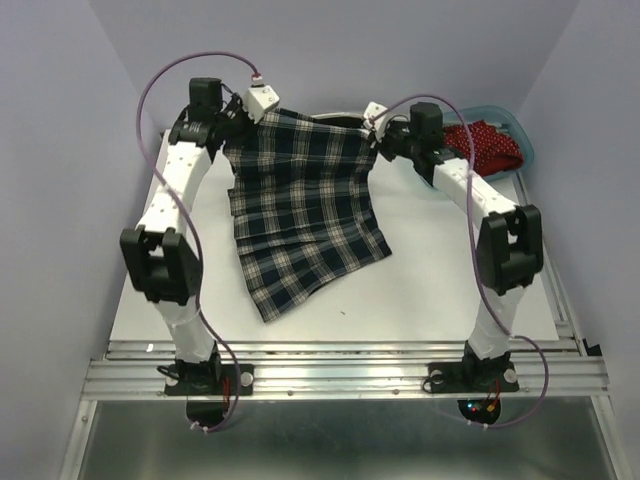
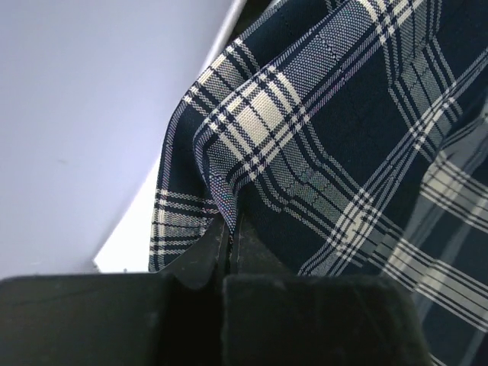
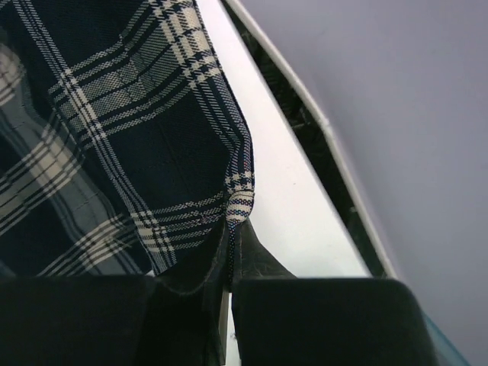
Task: Fold and stack the skirts
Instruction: Fold the skirt
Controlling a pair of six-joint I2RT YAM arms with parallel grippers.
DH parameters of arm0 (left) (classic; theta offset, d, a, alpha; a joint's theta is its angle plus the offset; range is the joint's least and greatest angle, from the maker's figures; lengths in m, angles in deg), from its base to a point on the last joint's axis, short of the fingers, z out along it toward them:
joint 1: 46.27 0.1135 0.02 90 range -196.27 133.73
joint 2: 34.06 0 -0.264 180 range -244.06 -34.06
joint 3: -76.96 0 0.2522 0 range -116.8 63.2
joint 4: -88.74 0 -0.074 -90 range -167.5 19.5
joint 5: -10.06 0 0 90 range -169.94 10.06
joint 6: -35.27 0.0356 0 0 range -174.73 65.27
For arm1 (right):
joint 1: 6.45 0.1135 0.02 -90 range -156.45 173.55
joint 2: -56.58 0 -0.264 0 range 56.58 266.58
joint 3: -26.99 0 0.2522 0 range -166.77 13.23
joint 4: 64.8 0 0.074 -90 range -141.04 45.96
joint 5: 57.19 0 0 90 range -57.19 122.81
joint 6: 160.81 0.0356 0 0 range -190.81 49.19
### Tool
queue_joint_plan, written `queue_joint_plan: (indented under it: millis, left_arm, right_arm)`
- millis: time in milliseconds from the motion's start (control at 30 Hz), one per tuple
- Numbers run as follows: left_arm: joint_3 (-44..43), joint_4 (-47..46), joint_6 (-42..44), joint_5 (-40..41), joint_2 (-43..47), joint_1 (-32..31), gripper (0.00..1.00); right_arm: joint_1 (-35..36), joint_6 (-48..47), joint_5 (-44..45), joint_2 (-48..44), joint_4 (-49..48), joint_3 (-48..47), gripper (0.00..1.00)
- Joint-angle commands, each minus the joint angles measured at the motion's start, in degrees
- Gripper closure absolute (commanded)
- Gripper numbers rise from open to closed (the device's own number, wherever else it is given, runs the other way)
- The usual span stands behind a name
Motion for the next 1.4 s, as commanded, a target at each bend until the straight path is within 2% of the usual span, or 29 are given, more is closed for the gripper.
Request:
queue_joint_plan:
  millis: [0,67,133,267,300,333,367,400,467,500,567,600,667,767,1033,1167,1200,1233,1267,1367]
  left_arm:
    - [13.5,-5.9,0.6,4.0,13.3,2.2,1.0]
    - [19.5,-6.7,0.7,4.2,18.0,1.4,1.0]
    - [29.2,-8.2,0.7,4.0,27.7,0.5,1.0]
    - [45.5,-11.0,0.9,4.1,36.6,-1.6,1.0]
    - [52.0,-11.5,0.9,4.2,40.7,-3.1,1.0]
    - [55.5,-13.1,1.0,5.1,42.5,-3.9,1.0]
    - [58.4,-13.8,1.0,5.4,46.2,-6.0,0.91]
    - [64.1,-14.4,1.2,6.6,48.1,-6.8,0.79]
    - [68.7,-16.9,0.6,7.6,51.9,-8.4,0.67]
    - [71.4,-16.9,0.3,7.4,56.1,-8.9,0.43]
    - [72.7,-16.7,0.1,7.7,62.1,-8.9,0.1]
    - [72.9,-16.3,0.3,7.6,63.9,-8.9,0.03]
    - [71.8,-12.9,1.4,6.7,66.9,-9.0,0.02]
    - [67.3,-7.7,0.2,4.6,66.1,-9.1,0.02]
    - [59.3,4.1,-1.9,-1.0,51.9,-9.9,0.03]
    - [59.4,7.5,-0.3,0.1,49.3,-14.6,0.12]
    - [59.7,7.7,-0.3,1.0,48.2,-15.9,0.18]
    - [59.7,7.8,-0.6,2.4,47.6,-17.6,0.21]
    - [59.9,7.9,-1.3,2.5,46.0,-17.9,0.25]
    - [60.1,8.7,-2.1,3.9,41.0,-18.7,0.32]
  right_arm:
    - [-2.1,-5.6,2.5,-11.1,-6.2,11.7,0.99]
    - [-2.1,-7.3,0.6,-14.4,-8.3,16.6,0.99]
    - [-2.1,-8.9,-0.9,-19.1,-10.3,24.1,0.99]
    - [-1.6,-12.5,-2.9,-24.8,-11.5,35.9,0.99]
    - [-1.0,-14.9,-3.3,-25.8,-12.9,38.8,0.99]
    - [-0.5,-15.9,-3.4,-27.4,-13.9,44.2,0.99]
    - [0.7,-17.9,-3.2,-28.2,-16.4,46.8,0.96]
    - [1.3,-18.6,-3.1,-29.1,-17.5,49.4,0.85]
    - [2.6,-19.2,-2.5,-30.8,-20.2,55.8,0.75]
    - [3.3,-19.1,-2.3,-33.1,-21.7,57.2,0.59]
    - [3.3,-18.8,-2.9,-36.0,-21.4,59.0,0.25]
    - [3.3,-18.2,-3.0,-38.7,-19.6,59.4,0.2]
    - [3.3,-17.7,-3.1,-41.0,-15.6,59.2,0.2]
    - [3.3,-16.2,-3.4,-44.0,-10.9,56.6,0.2]
    - [3.3,-25.2,-7.1,-41.3,11.1,49.2,0.19]
    - [5.2,-27.0,-5.3,-37.8,12.7,48.0,0.25]
    - [6.0,-24.3,-4.8,-36.4,11.8,47.4,0.28]
    - [6.0,-22.5,-4.7,-35.6,11.4,46.6,0.35]
    - [6.0,-18.9,-5.5,-33.4,12.3,43.6,0.37]
    - [6.6,-16.8,-7.9,-29.4,17.1,37.7,0.34]
